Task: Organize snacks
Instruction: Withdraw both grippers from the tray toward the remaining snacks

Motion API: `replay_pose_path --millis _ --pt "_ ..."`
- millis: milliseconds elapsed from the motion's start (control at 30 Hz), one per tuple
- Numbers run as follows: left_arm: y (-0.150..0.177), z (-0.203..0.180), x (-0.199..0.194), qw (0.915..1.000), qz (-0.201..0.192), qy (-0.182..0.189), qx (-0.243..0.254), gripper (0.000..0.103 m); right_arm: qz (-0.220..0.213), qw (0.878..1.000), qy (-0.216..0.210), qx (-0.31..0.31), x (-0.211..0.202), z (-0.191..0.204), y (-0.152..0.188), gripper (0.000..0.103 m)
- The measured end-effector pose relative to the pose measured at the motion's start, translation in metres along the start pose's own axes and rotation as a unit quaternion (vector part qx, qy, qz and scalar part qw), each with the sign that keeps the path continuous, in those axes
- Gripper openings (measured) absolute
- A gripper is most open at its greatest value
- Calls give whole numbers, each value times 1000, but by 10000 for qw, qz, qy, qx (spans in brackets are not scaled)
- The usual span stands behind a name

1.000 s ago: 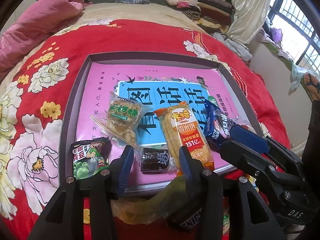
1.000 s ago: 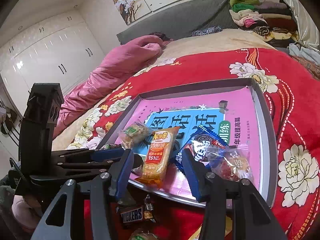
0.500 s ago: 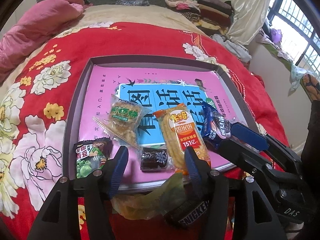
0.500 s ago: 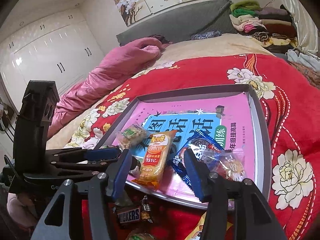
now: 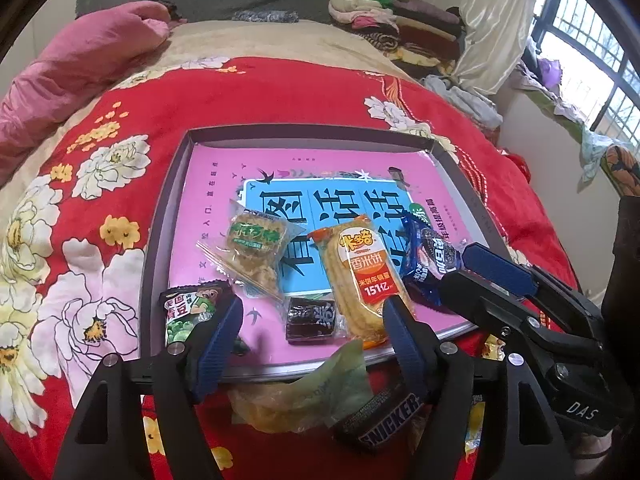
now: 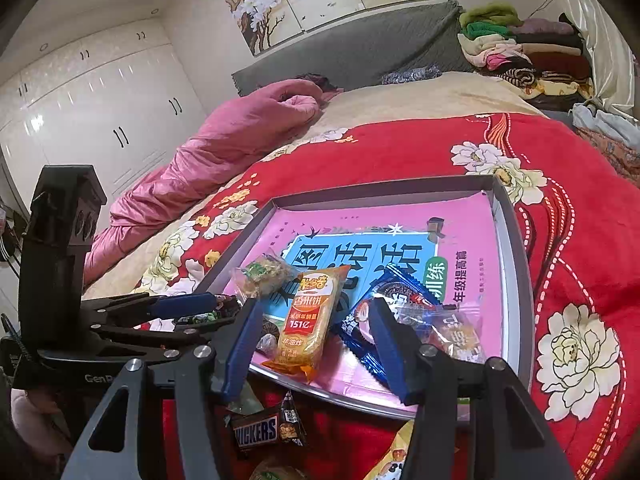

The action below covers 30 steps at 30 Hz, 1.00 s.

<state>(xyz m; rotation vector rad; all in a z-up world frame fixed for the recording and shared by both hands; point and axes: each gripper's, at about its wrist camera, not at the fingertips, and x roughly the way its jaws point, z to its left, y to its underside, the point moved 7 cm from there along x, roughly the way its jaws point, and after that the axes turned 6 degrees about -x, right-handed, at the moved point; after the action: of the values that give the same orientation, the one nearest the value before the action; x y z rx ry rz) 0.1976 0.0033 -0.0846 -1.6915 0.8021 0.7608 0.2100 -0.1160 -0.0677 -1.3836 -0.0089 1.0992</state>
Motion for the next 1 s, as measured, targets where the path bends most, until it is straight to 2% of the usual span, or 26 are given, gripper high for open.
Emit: replay_pose_path --millis 667,1000 --pt "-4 4 -18 9998 -178 36 -103 76 -222 9996 175 -61 -14 -3 -7 65" --pt "-11 15 -39 9990 -388 37 -196 76 -297 9990 314 -132 -22 -5 -10 66"
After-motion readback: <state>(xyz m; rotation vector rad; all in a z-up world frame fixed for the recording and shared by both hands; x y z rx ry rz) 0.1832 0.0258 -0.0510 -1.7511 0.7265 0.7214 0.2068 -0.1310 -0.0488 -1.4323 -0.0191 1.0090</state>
